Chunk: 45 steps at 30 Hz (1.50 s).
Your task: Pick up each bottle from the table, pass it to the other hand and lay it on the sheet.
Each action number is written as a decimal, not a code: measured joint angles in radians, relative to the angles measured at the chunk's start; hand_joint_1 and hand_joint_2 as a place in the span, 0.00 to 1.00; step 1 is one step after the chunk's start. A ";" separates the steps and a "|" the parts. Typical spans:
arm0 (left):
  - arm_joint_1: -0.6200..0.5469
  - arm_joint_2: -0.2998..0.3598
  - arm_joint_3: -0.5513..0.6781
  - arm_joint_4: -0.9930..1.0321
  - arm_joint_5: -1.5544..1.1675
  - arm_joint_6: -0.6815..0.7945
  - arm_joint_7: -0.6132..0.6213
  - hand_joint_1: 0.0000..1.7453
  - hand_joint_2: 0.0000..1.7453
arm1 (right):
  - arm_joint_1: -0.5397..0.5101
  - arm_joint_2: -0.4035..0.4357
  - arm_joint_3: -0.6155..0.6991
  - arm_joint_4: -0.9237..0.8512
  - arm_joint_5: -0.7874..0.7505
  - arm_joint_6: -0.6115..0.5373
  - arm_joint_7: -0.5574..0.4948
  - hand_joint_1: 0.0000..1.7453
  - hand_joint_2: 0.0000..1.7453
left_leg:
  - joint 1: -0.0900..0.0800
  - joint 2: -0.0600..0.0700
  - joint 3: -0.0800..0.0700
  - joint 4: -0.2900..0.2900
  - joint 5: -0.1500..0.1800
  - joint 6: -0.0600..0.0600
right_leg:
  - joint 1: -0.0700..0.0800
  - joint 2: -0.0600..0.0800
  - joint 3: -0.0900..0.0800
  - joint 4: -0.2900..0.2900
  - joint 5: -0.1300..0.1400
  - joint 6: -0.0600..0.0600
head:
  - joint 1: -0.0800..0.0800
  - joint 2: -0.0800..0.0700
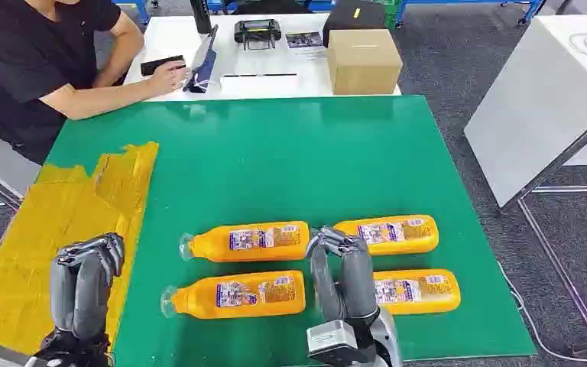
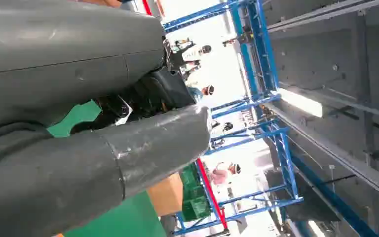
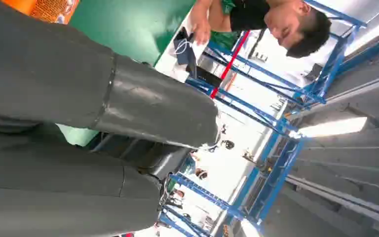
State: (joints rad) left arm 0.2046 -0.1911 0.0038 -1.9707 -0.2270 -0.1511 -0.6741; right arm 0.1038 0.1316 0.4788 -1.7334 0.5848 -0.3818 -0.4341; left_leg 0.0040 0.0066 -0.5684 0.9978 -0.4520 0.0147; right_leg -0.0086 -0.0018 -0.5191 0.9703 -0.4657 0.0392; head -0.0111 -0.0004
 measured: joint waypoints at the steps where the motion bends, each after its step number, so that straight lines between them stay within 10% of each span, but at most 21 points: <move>1: 0.008 0.000 0.000 0.000 0.034 0.012 0.014 0.00 0.00 | -0.002 -0.015 -0.010 -0.004 -0.034 0.034 -0.028 0.00 0.00 | 0.000 0.000 0.000 0.000 0.000 0.000 | 0.000 0.000 0.000 0.000 0.000 0.000 | 0.000 0.000; 5: 0.084 -0.002 0.003 -0.015 0.135 0.024 0.060 0.00 0.00 | -0.015 -0.109 -0.172 -0.074 -0.455 0.343 -0.129 0.00 0.00 | -0.002 -0.003 -0.001 0.000 0.000 0.000 | -0.002 -0.001 -0.001 0.000 0.000 0.000 | 0.003 0.000; 8: 0.101 0.000 0.006 -0.017 0.151 0.023 0.077 0.00 0.00 | -0.018 -0.105 -0.290 -0.099 -0.445 0.445 -0.135 0.00 0.00 | -0.003 -0.003 -0.001 0.000 0.000 0.001 | -0.003 -0.001 0.000 -0.001 0.000 0.001 | 0.003 0.000; 23: 0.058 0.070 0.156 -0.031 0.295 -0.039 0.222 0.00 0.00 | -0.281 -0.109 -0.266 -0.017 -0.405 0.388 0.126 0.00 0.00 | -0.001 0.000 0.002 0.000 0.002 -0.001 | -0.001 0.000 0.001 0.002 0.001 0.000 | 0.002 0.000; 24: 0.050 0.078 0.176 -0.030 0.300 -0.046 0.229 0.00 0.00 | -0.312 -0.108 -0.249 -0.003 -0.408 0.382 0.142 0.00 1.00 | -0.001 -0.001 0.002 0.000 0.003 -0.001 | -0.001 -0.001 0.001 0.002 0.001 0.000 | 0.002 0.000; 45: -0.031 0.119 0.267 0.006 0.308 -0.090 0.251 0.00 0.00 | -0.455 -0.116 -0.149 0.098 -0.422 0.365 0.178 0.00 1.00 | -0.001 -0.002 0.000 0.000 0.002 -0.001 | -0.002 -0.001 0.000 0.002 0.001 0.000 | 0.002 0.000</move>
State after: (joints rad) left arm 0.1739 -0.0721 0.2705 -1.9650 0.0809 -0.2415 -0.4231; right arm -0.3512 0.0156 0.3300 -1.6350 0.1629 -0.0172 -0.2560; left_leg 0.0029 0.0050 -0.5679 0.9980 -0.4495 0.0139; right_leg -0.0102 -0.0027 -0.5187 0.9722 -0.4652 0.0396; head -0.0092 -0.0004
